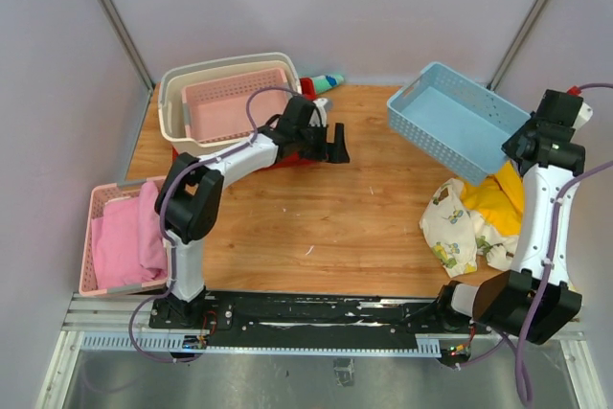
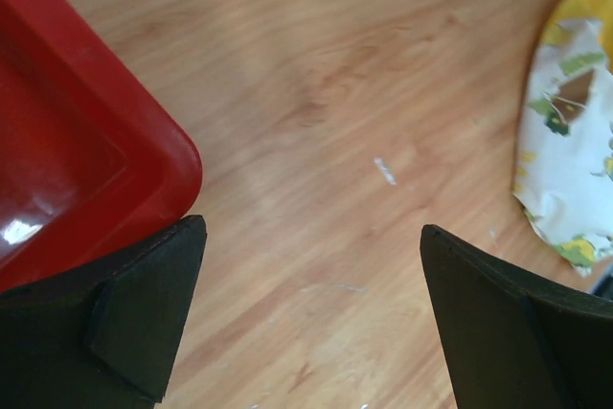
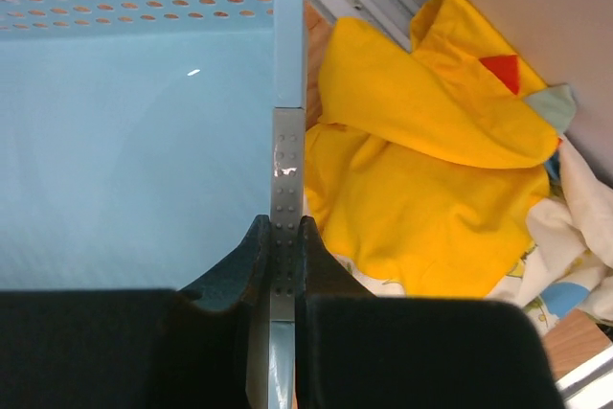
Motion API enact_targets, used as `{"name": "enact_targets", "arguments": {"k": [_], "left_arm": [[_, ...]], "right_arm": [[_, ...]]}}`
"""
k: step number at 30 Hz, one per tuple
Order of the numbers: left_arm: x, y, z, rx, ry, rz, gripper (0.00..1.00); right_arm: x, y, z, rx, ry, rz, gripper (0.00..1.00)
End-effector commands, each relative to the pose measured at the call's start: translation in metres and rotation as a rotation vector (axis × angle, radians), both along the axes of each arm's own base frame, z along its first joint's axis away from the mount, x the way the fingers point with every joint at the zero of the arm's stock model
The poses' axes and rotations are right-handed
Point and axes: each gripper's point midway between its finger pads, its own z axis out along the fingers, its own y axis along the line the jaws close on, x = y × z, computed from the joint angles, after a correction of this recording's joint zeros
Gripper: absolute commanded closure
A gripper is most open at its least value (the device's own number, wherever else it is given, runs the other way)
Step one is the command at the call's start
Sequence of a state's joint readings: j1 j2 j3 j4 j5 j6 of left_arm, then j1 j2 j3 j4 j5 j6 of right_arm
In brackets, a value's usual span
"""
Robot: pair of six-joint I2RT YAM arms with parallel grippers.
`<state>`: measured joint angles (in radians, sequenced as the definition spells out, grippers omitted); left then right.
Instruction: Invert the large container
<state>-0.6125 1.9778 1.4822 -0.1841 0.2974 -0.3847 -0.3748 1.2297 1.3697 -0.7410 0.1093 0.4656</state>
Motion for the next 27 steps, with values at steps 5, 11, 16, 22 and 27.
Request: {"name": "enact_targets", "arguments": {"k": [5,11,16,22,27], "left_arm": [[0.016,0.061,0.040,0.012,-0.062,0.133,0.01],[-0.029,0.060,0.050,-0.029,0.011,0.045,0.01],[-0.073,0.059,0.040,0.002,0.032,0.027,0.01],[-0.127,0.056,0.050,0.009,0.036,0.007,0.01],[-0.150,0.084,0.064,-0.005,0.022,0.076,0.01]], "right_arm": [[0.043,0.052,-0.025,-0.032,0.031,0.319,1.00],[0.075,0.089,-0.058,-0.081,0.106,0.474,1.00],[0.103,0.097,-0.094,-0.105,0.222,0.517,0.81],[0.110,0.104,-0.077,-0.104,0.238,0.488,0.33],[0.116,0.170,-0.051,-0.071,0.134,0.621,0.33]]}}
